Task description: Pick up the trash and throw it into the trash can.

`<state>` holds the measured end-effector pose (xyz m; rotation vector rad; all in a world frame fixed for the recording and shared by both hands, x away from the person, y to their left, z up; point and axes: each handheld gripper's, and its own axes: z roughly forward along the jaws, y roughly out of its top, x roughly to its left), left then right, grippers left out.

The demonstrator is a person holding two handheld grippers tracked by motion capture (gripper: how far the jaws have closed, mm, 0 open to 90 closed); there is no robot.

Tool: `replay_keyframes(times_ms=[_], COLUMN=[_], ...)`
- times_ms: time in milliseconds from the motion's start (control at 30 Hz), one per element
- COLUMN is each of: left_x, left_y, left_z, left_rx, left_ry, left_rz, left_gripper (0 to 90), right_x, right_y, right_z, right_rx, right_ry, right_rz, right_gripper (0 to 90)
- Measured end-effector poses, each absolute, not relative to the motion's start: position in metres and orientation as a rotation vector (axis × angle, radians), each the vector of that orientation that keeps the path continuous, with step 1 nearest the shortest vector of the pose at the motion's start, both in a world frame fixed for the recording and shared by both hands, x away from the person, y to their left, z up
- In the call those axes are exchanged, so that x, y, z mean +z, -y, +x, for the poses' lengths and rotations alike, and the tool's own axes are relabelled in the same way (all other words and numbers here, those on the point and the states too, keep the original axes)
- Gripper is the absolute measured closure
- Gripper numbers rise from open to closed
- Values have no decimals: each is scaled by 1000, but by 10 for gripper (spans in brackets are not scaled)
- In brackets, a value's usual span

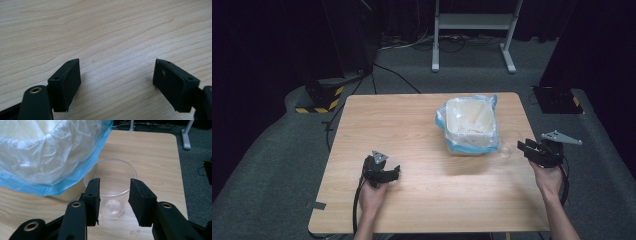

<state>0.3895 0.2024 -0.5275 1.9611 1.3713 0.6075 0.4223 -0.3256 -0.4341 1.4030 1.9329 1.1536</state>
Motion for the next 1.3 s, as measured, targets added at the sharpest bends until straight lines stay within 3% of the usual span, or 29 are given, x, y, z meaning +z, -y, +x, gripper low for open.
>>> replay_keyframes(times_ms=[433, 1300], left_x=[-527, -527], left_y=[-202, -202], left_z=[389, 389], left_rx=[607, 607], left_ry=[-1371, -1372], left_rz=[1961, 1961], left_gripper=[219, 220], right_x=[-425, -444], right_y=[329, 330], right_z=[445, 476], right_rx=[1141, 1074], right_ry=[-1917, -1957], right_rz=[1432, 1492], right_gripper=[622, 718])
